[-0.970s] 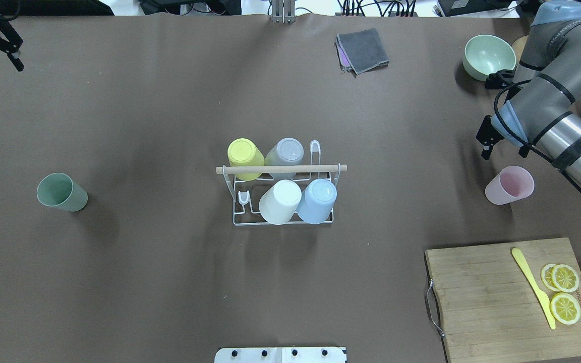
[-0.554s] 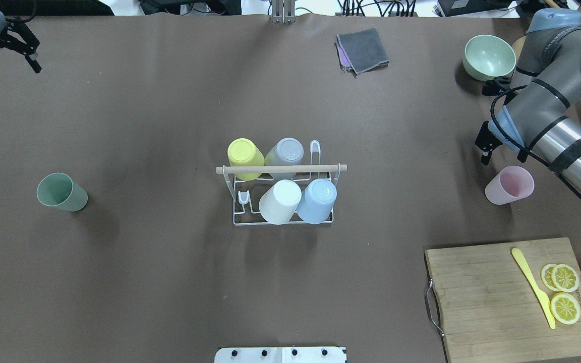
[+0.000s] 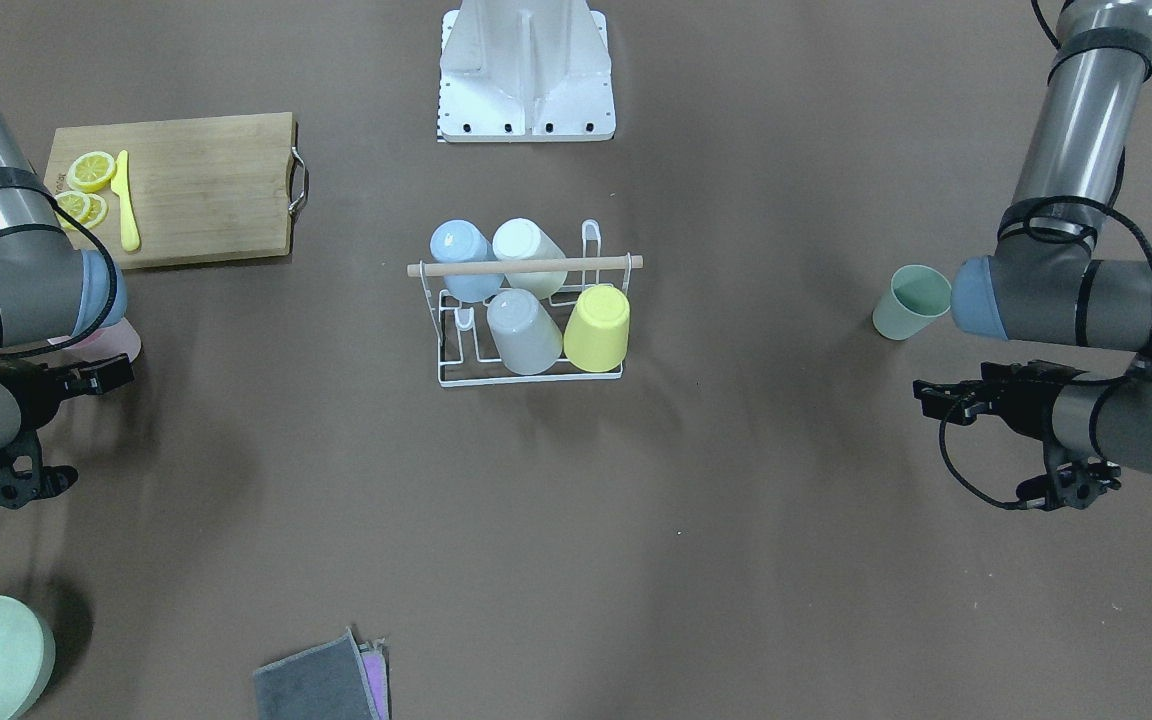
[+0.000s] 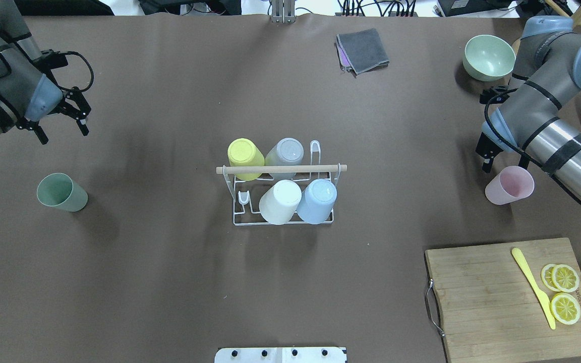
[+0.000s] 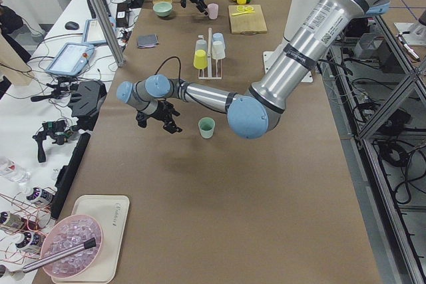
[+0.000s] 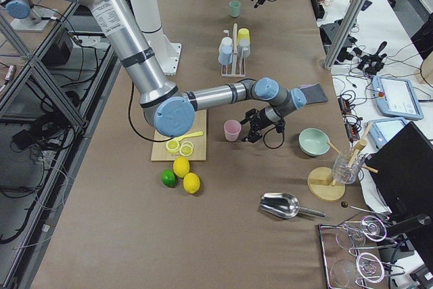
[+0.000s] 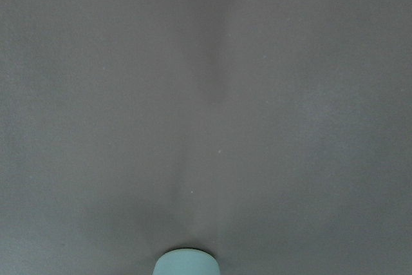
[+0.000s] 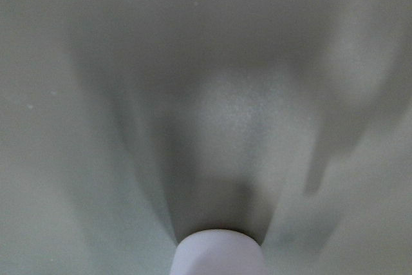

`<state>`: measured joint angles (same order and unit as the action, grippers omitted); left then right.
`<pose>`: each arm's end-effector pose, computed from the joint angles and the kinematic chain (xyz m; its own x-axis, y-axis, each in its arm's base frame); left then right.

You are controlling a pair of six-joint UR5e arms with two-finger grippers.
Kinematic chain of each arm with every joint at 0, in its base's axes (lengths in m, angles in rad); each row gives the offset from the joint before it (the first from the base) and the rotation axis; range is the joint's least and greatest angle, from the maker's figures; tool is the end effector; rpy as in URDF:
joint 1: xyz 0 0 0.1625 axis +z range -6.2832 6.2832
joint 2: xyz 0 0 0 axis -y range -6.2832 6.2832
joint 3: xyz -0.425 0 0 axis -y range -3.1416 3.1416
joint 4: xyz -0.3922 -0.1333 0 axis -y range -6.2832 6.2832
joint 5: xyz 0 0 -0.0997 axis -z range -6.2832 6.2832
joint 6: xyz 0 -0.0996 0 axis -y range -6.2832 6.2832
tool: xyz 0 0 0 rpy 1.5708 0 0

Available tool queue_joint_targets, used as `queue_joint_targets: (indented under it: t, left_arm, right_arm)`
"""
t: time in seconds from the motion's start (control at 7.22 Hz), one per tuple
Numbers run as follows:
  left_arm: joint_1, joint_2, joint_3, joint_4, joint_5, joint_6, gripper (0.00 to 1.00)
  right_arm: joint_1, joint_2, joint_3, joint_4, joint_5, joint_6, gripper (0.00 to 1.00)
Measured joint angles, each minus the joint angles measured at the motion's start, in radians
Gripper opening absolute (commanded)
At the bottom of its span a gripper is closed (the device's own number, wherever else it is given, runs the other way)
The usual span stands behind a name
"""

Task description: Place cup on cup holder

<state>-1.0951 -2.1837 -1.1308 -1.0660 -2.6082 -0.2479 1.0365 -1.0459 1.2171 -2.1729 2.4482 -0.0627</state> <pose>0.2822 -0.6517 0.5230 0.6690 -0.2223 -0.7093 -0.2773 0.8107 -0.5156 -0.2891 -0.5998 0.5630 0.6833 -0.0979 0.7236 0.5065 0.7774 -0.3731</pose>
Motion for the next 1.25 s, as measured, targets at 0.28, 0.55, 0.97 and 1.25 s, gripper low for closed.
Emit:
queue_joint_targets:
  t: [0.28, 0.55, 0.97, 1.25]
  left_arm:
    - [0.029, 0.023, -0.020, 0.006, 0.009, 0.001, 0.97]
    - [0.047, 0.064, -0.052, 0.009, 0.011, 0.001, 0.97]
    - [0.068, 0.113, -0.116, 0.034, 0.007, -0.004, 0.97]
    - [0.073, 0.110, -0.132, 0.048, -0.003, -0.030, 0.97]
  right_arm:
    - [-0.001, 0.017, -0.016, -0.054, 0.000, -0.041, 0.97]
    - [-0.005, 0.028, -0.040, -0.083, 0.000, -0.068, 0.97]
    - [-0.019, 0.033, -0.073, -0.088, 0.000, -0.073, 0.95]
    - [-0.024, 0.037, -0.091, -0.088, 0.000, -0.073, 0.94]
